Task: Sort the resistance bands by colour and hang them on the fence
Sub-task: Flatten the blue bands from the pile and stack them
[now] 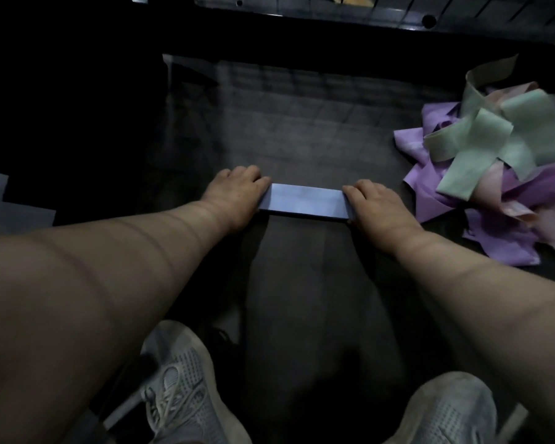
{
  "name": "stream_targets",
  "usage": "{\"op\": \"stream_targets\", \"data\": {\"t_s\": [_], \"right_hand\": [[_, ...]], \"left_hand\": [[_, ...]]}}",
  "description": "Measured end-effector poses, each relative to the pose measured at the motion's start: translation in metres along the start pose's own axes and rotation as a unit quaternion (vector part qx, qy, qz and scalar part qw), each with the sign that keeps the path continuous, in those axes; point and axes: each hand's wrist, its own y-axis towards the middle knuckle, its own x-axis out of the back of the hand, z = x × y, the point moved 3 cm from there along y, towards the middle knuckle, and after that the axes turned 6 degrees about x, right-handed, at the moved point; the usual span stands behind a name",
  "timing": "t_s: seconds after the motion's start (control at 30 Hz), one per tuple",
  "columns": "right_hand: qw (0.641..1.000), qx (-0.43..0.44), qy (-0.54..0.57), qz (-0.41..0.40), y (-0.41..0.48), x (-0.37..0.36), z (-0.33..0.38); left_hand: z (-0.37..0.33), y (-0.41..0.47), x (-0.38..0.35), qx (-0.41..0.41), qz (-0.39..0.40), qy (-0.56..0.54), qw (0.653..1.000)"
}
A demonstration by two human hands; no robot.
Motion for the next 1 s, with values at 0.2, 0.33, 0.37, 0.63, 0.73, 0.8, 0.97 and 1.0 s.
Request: {"op": "stream_targets", "data": {"t_s": [0.2,0.33,0.37,0.63,0.73,0.8,0.97,1.0], "right_hand": [[1.0,-0.005,-0.026,0.009,0.002,-0.002,0.001],[0.999,-0.014,-0.034,0.01,-0.003,-0.001,0.004],[0.999,-0.013,-0.042,0.011,-0.005,-0.001,0.005],[0.999,-0.011,-0.049,0.01,0.0,-0.001,0.005],[0.998,-0.012,-0.053,0.012,-0.001,-0.004,0.004],[0.999,-0.014,-0.052,0.002,-0.002,-0.004,0.003],[0.991,0.052,-0.051,-0.115,-0.016,-0.009,0.009],[0.988,0.068,-0.057,-0.125,-0.017,-0.011,0.01]], "left_hand": [[-0.004,0.002,-0.004,-0.002,0.0,0.025,1.0],[-0.005,-0.003,-0.002,-0.004,-0.014,0.033,0.999],[-0.008,-0.005,-0.002,-0.019,-0.023,0.034,0.999],[-0.018,0.006,-0.003,-0.039,-0.01,-0.011,0.999],[-0.018,0.008,-0.005,-0.044,-0.012,-0.024,0.999],[-0.017,0.007,-0.005,-0.047,-0.018,-0.012,0.999],[-0.029,-0.01,-0.01,-0.089,-0.126,-0.009,0.988],[-0.033,-0.015,-0.011,-0.108,-0.154,-0.023,0.982]]}}
